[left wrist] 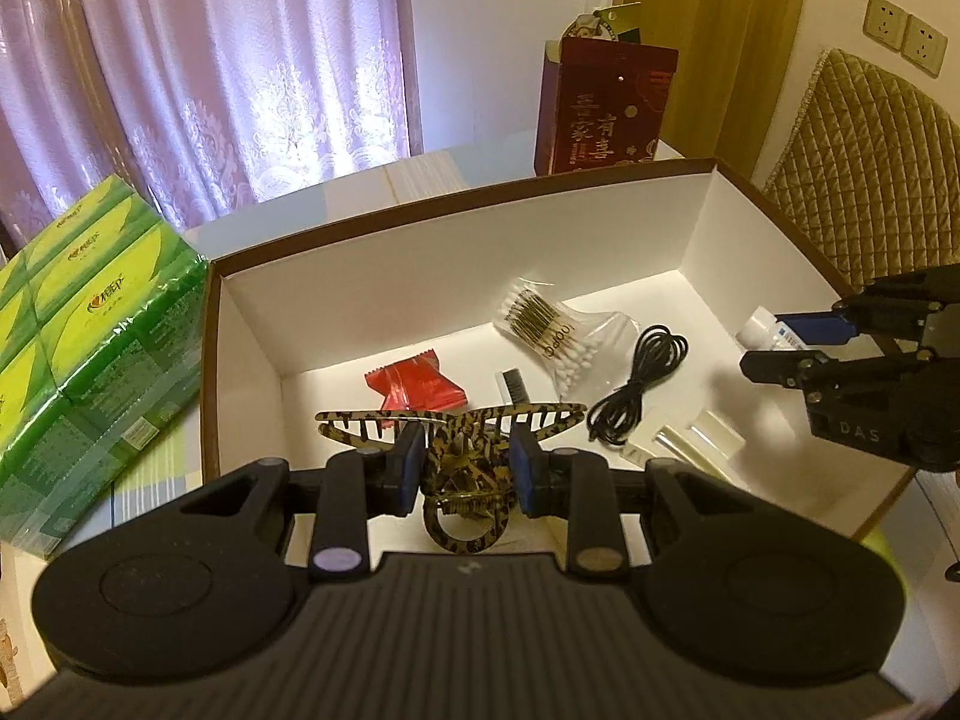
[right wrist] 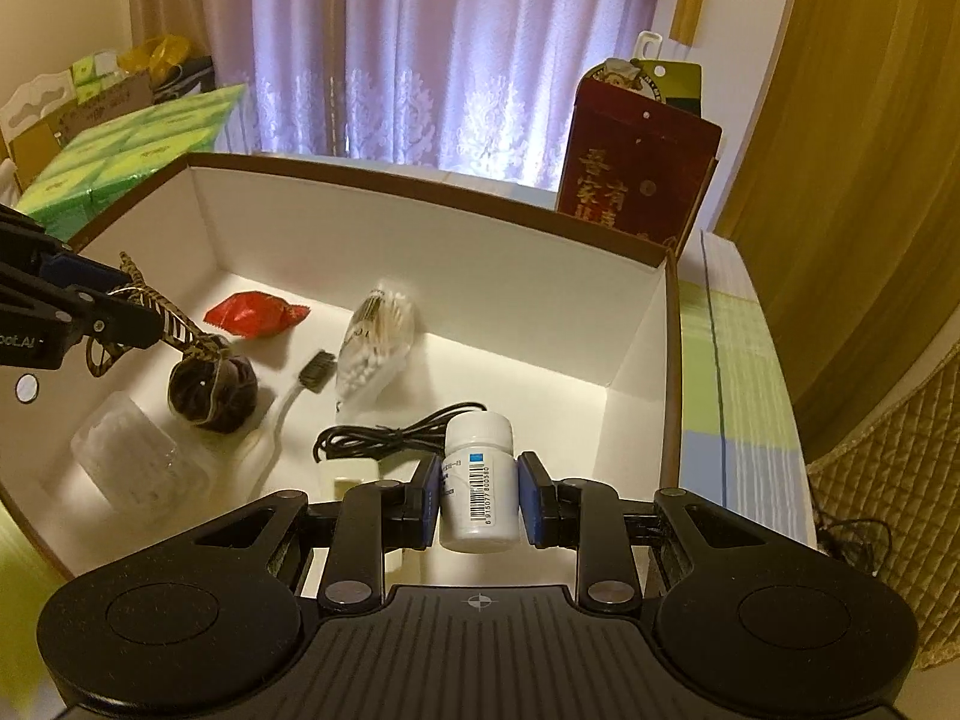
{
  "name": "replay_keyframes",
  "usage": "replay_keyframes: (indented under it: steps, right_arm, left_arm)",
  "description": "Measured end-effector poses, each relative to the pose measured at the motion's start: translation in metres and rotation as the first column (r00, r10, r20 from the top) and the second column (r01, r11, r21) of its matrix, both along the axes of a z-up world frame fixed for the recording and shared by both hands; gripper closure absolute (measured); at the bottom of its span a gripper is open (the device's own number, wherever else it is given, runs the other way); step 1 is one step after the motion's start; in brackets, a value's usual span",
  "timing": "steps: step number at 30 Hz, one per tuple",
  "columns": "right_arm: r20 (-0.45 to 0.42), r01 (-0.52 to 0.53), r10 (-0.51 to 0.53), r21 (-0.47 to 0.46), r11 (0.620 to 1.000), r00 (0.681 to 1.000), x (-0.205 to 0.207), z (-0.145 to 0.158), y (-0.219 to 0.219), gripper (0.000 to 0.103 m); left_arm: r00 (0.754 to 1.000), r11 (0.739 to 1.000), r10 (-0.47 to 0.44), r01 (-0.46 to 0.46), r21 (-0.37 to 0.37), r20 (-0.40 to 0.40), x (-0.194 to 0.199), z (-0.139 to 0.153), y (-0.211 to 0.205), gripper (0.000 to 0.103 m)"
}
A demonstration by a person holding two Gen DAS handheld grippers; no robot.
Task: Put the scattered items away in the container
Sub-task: 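Open both tools to drop the claw clip and pill bottle into the box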
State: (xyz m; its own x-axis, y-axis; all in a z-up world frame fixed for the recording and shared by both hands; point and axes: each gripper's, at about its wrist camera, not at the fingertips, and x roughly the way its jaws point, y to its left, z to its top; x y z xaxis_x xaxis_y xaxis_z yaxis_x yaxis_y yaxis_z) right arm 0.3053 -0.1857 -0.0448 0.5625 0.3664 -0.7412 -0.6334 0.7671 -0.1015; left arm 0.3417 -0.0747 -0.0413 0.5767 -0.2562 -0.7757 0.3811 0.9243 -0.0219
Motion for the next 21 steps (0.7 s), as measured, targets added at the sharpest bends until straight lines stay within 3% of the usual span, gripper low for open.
replay_keyframes:
  steps: [12,15,21]
  right_arm:
    - [0.022,-0.007,0.007,0.011,1.000,1.000,0.004,0.006,0.005,0.071]
    - [0.083,-0.001,-0.002,0.036,0.999,0.997,-0.002,0.011,0.003,0.002]
    - [0.086,-0.029,0.023,0.065,0.997,0.996,-0.010,0.017,0.004,0.002]
  left_arm:
    - [1.000,1.000,0.003,-0.003,0.006,0.005,0.009,0.000,0.000,0.078]
    - [1.000,1.000,0.009,-0.009,0.005,0.005,0.010,0.000,0.001,0.078]
    - [0.999,0.999,0.040,-0.040,-0.014,-0.007,0.015,-0.001,0.003,0.078]
